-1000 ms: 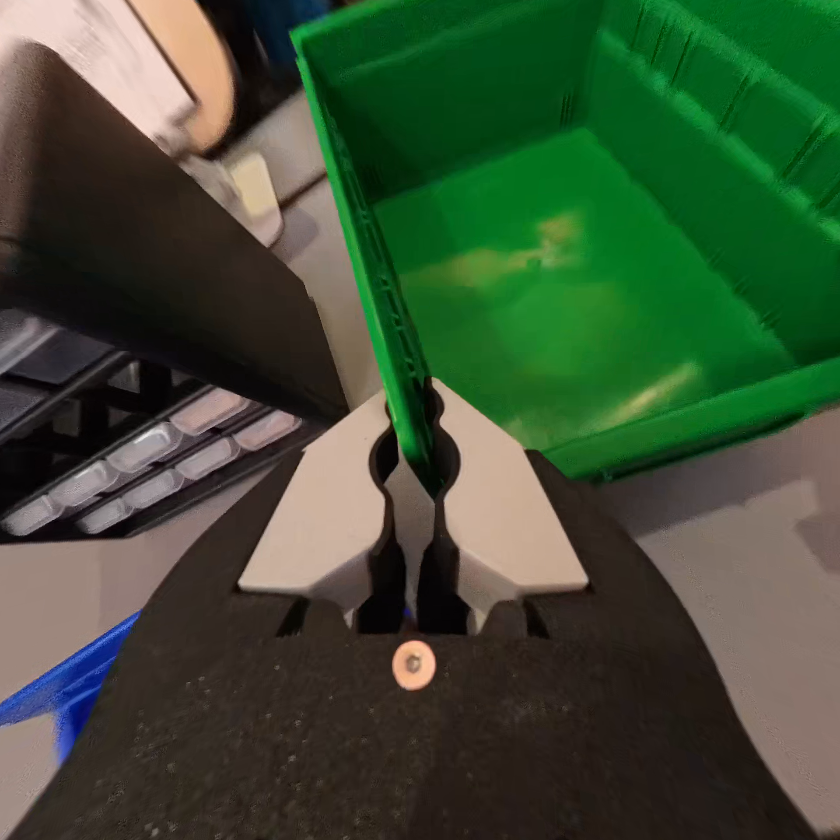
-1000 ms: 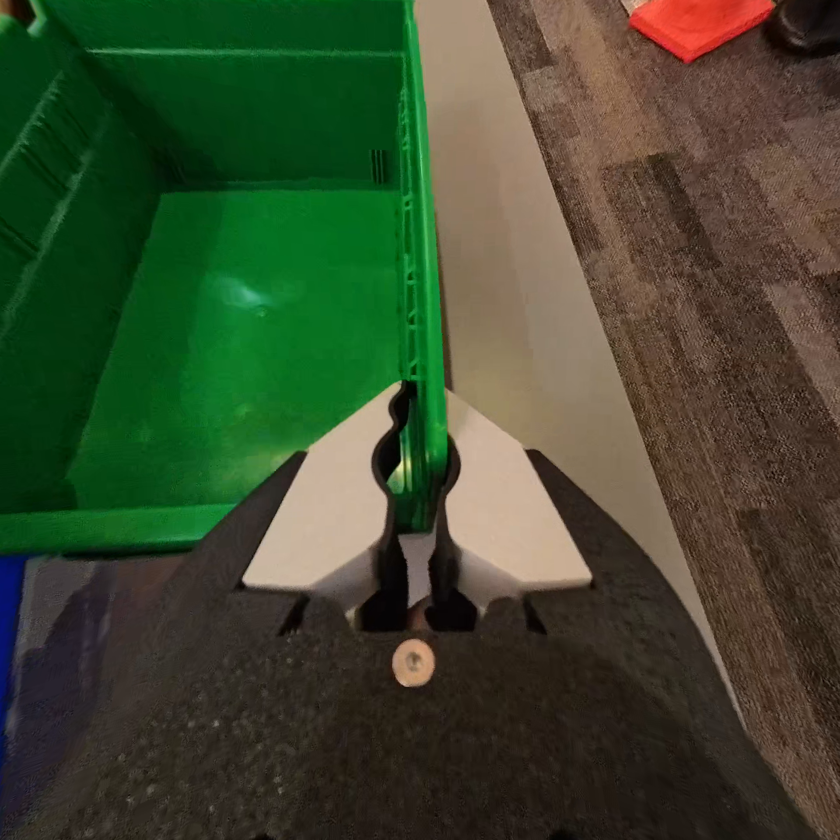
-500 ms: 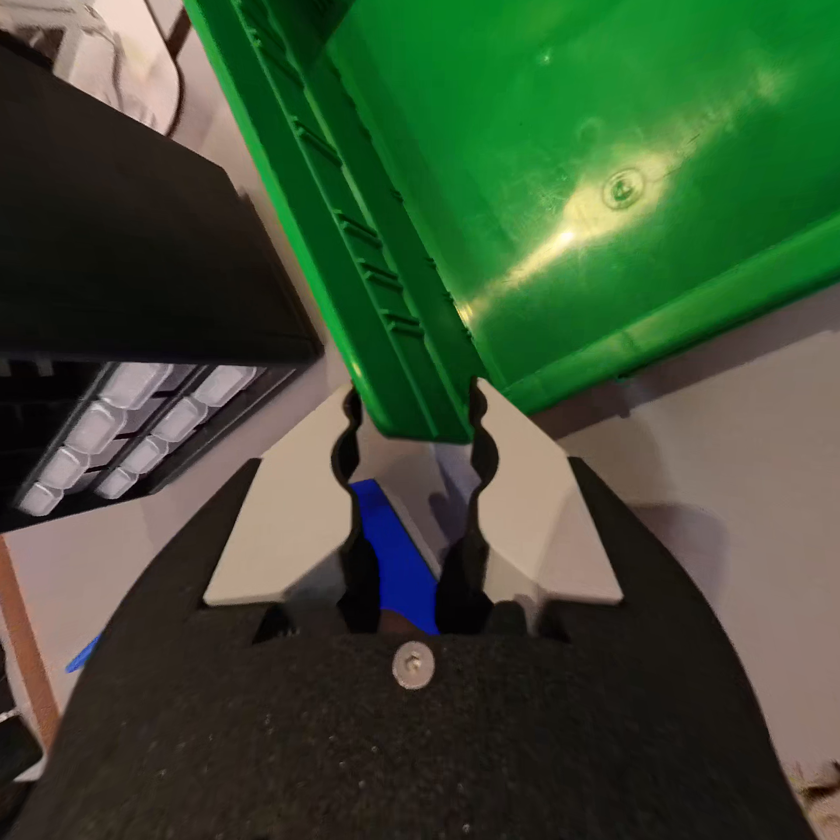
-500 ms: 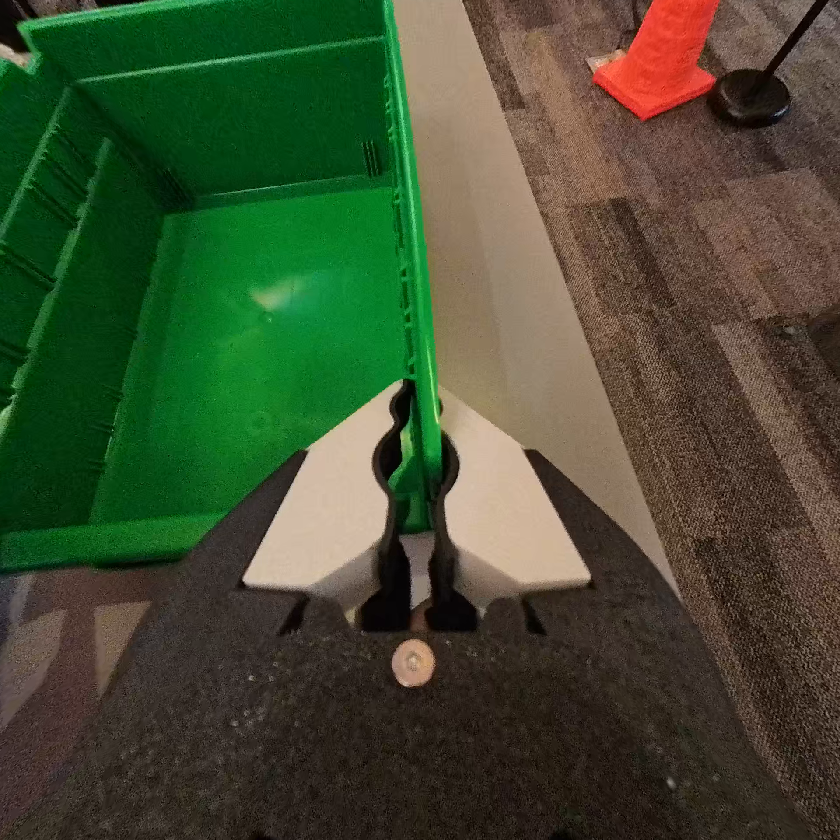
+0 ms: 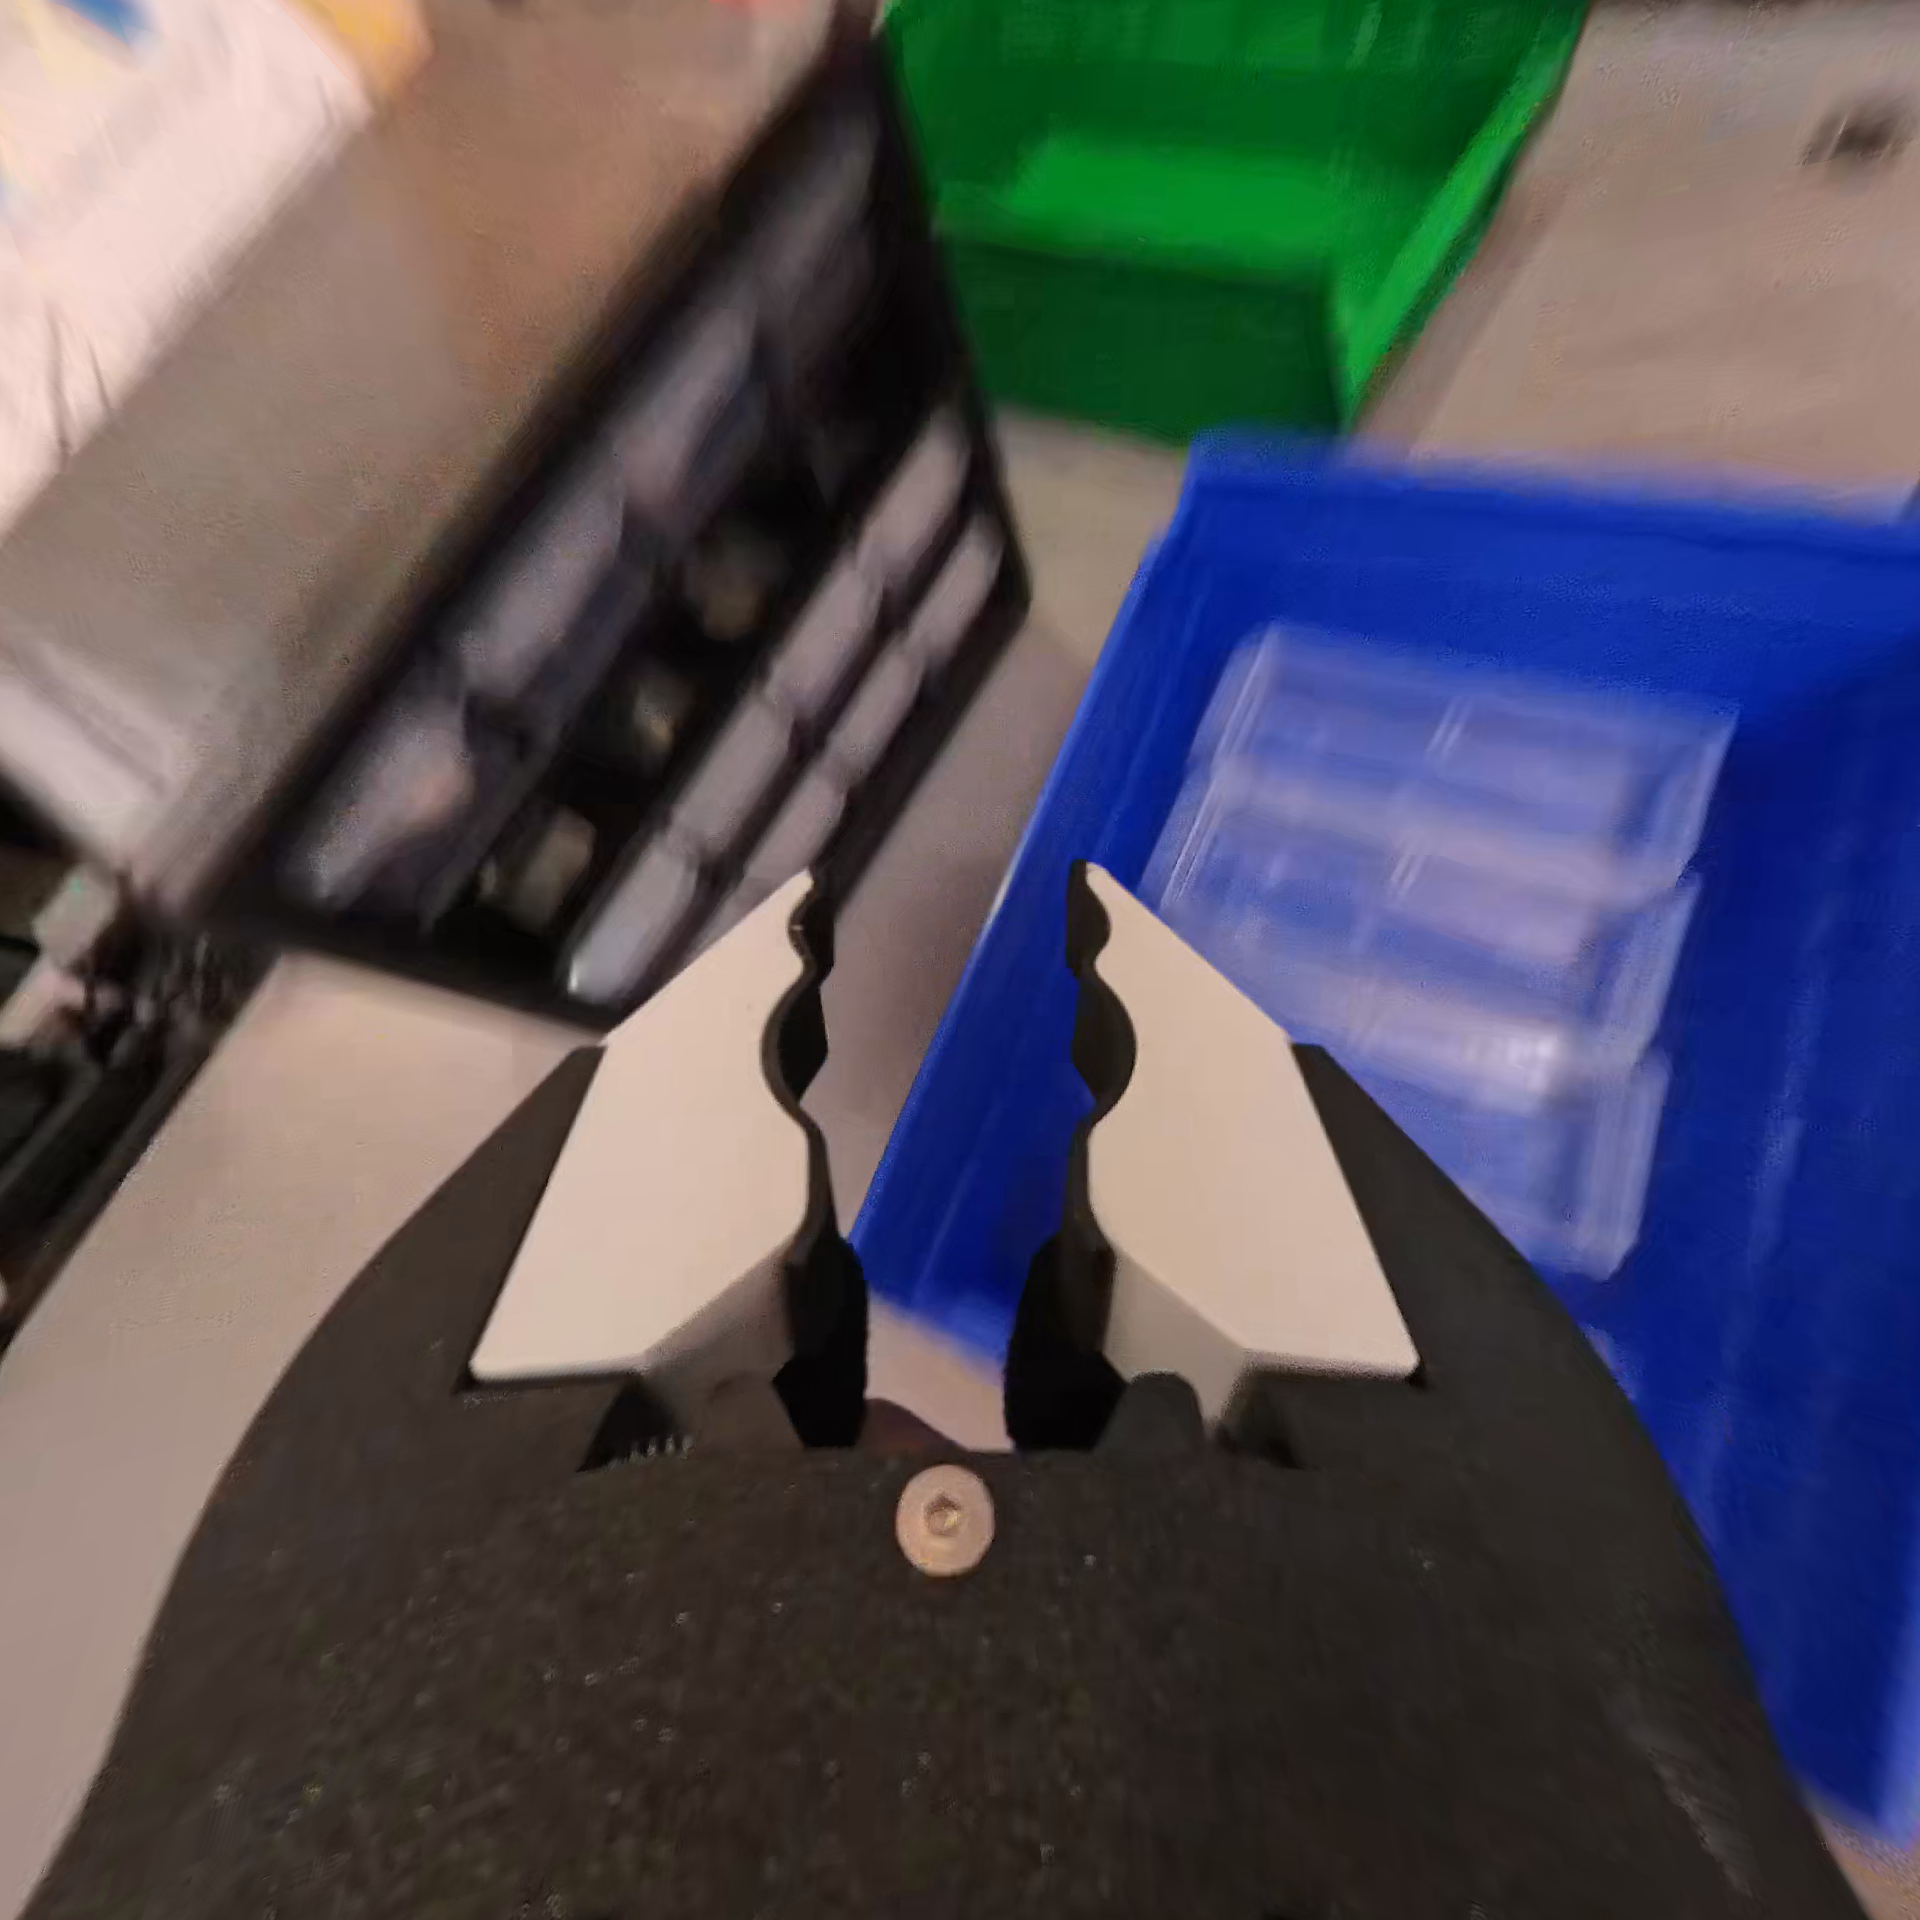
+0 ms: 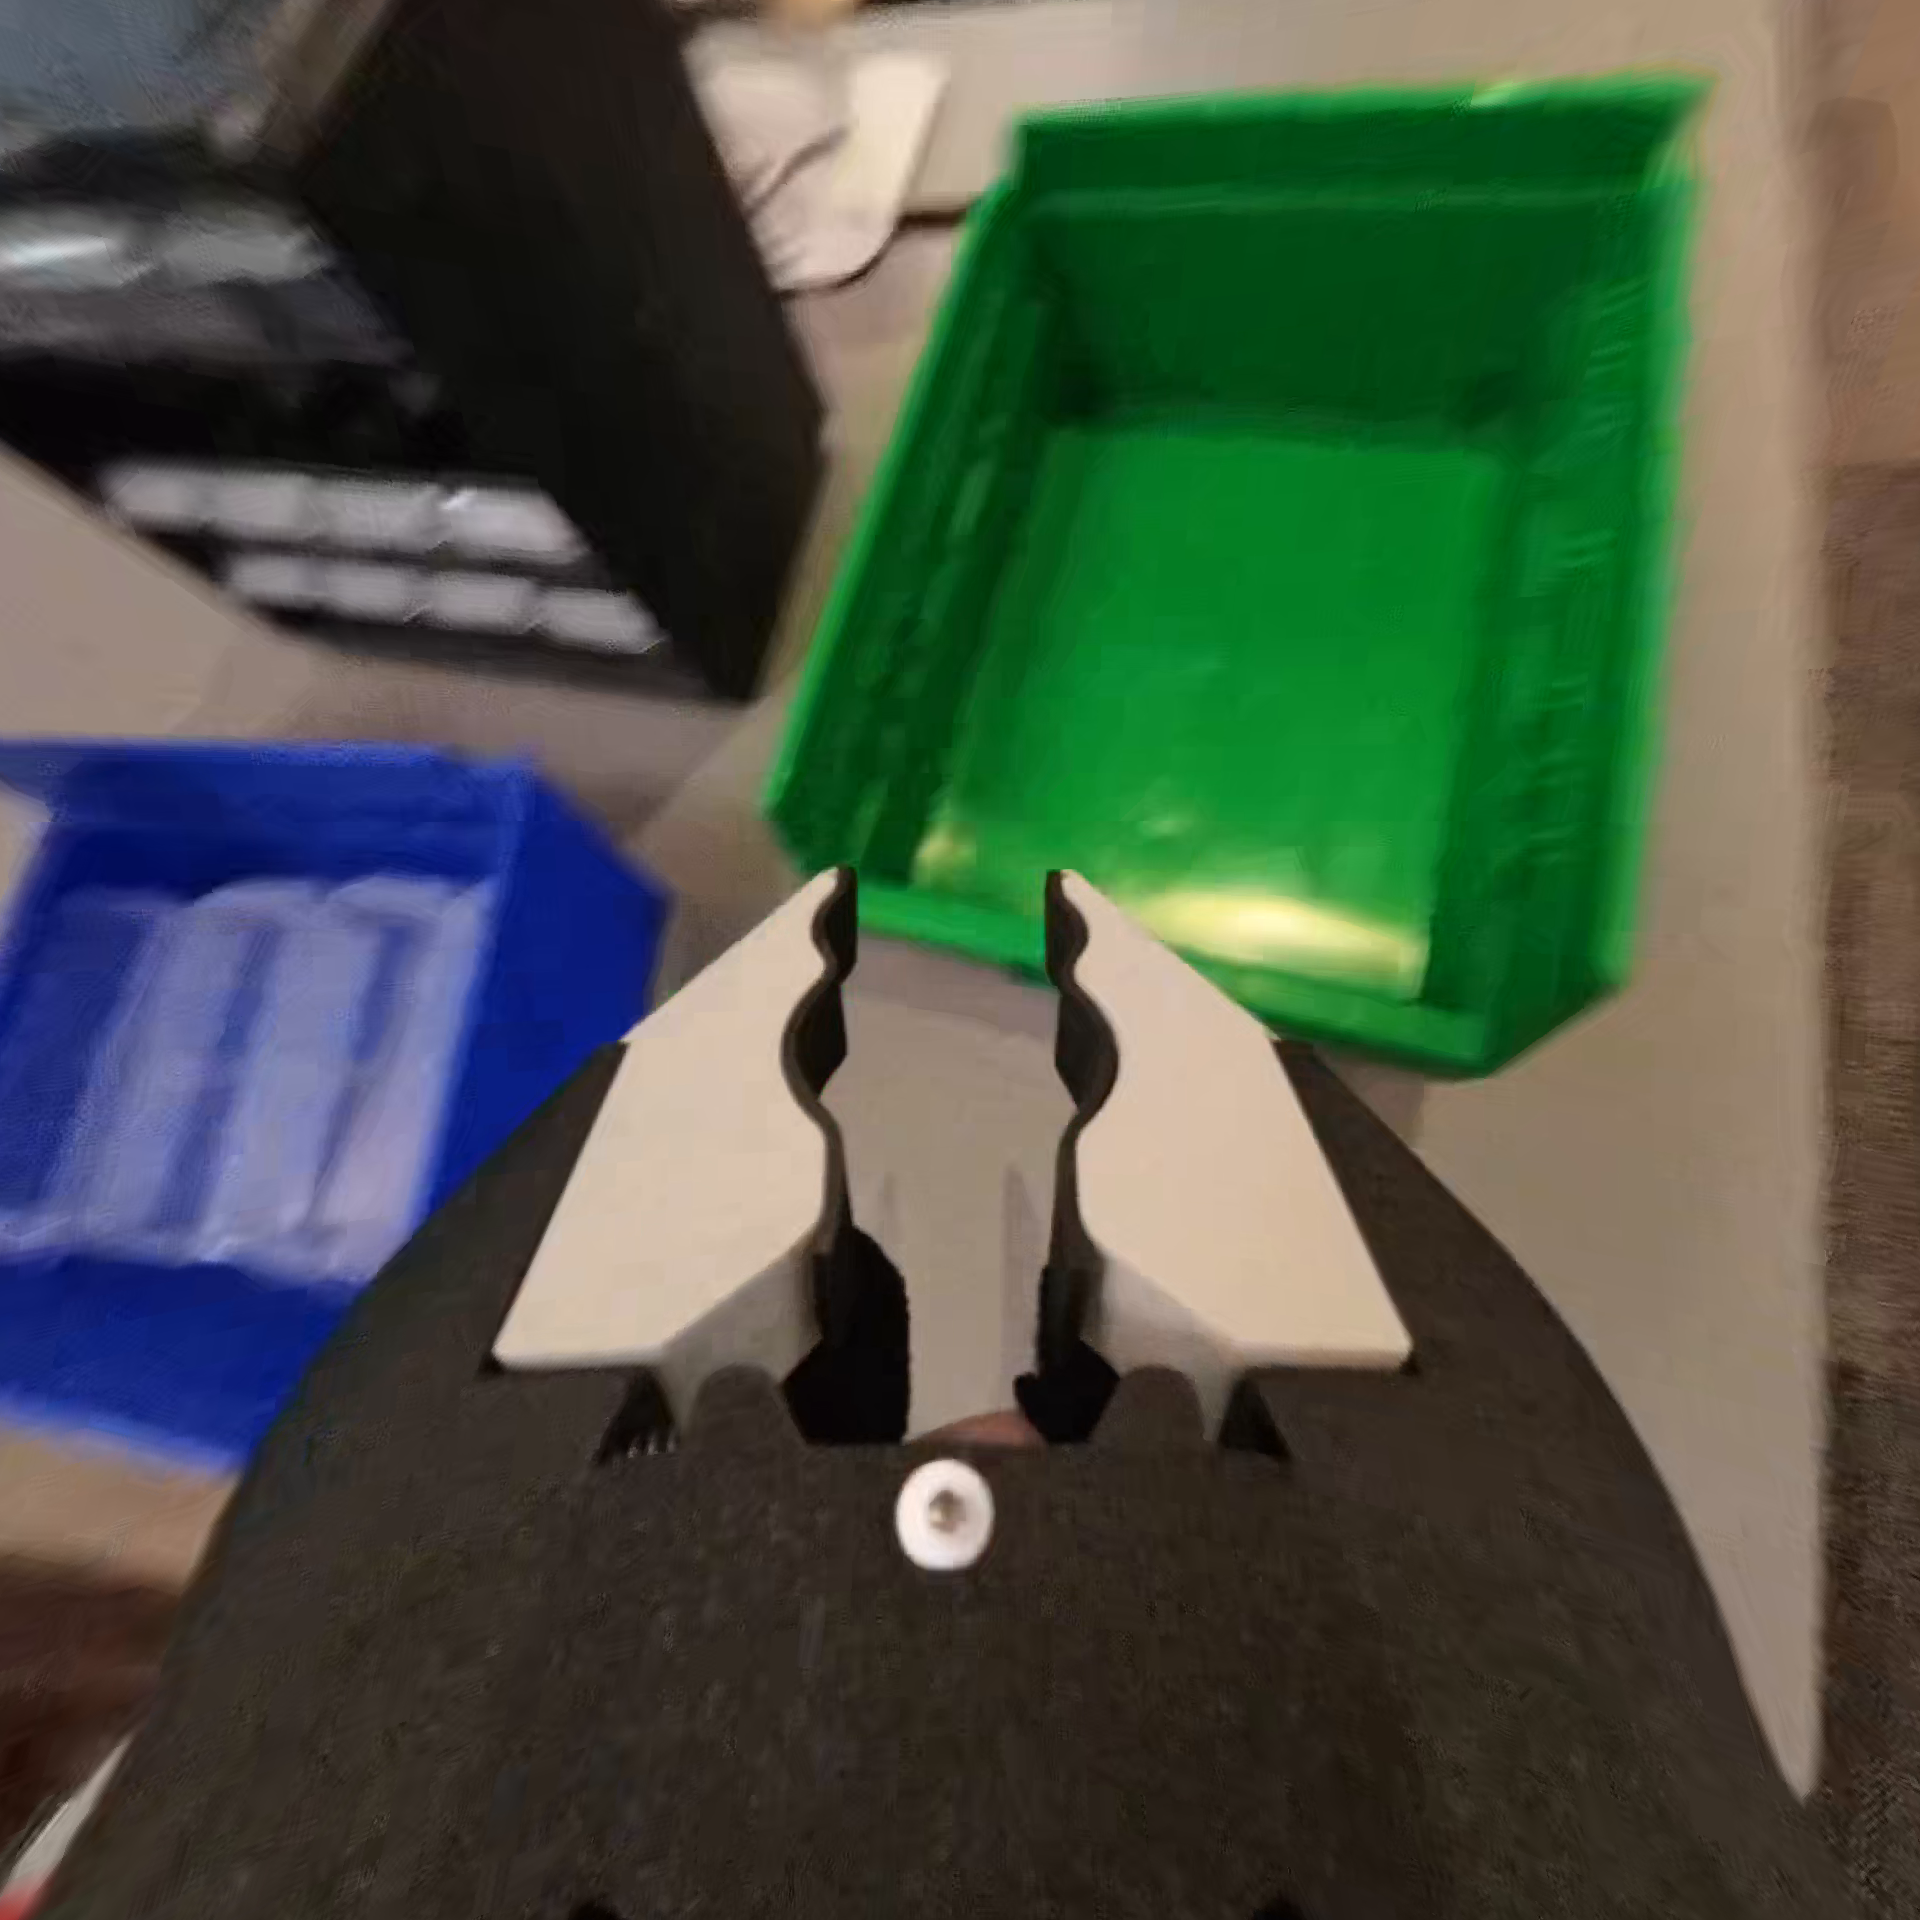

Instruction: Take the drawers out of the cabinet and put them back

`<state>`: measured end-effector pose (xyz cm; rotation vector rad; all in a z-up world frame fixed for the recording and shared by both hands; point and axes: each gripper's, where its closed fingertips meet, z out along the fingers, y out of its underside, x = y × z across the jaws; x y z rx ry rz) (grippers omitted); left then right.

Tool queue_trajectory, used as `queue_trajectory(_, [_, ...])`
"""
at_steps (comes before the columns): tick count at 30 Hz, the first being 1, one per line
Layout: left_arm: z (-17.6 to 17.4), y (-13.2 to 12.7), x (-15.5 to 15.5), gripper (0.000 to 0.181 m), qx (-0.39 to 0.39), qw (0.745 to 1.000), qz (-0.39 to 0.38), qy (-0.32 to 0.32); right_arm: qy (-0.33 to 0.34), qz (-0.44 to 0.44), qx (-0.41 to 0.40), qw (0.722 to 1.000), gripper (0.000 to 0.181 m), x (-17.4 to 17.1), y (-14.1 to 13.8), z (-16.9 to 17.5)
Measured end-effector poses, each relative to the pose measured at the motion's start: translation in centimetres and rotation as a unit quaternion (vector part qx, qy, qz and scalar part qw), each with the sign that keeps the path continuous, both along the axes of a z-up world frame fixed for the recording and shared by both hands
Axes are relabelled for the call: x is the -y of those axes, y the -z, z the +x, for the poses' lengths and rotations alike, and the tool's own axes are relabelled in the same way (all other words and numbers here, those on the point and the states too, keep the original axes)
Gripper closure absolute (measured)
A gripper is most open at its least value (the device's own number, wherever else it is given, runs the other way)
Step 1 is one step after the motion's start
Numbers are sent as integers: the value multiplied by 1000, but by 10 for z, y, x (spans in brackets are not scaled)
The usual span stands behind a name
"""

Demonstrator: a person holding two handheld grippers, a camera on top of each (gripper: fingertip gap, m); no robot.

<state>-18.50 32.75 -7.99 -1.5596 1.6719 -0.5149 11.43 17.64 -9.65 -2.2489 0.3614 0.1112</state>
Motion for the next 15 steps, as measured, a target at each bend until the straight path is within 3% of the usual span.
queue_trajectory(3, [-57,54,-32,136,-27,997,-78,6,-112,-84,-108,984,143,4,8,-103])
queue_trajectory(6, [-61,76,-48,133,1,991,-131,4,-159,-154,-87,971,139,7,33,-158])
queue_trajectory(9, [-54,99,-47,134,-9,986,-165,27,-133,-217,-48,966,141,18,62,-174])
queue_trajectory(11, [-52,115,-32,167,-29,979,-186,75,-122,-266,-32,956,161,29,82,-177])
queue_trajectory(12, [-51,117,-32,170,-24,980,-178,79,-118,-289,-16,950,174,35,92,-178])
queue_trajectory(15, [-66,117,-16,177,-27,977,-193,91,-116,-324,37,938,176,32,95,-173])
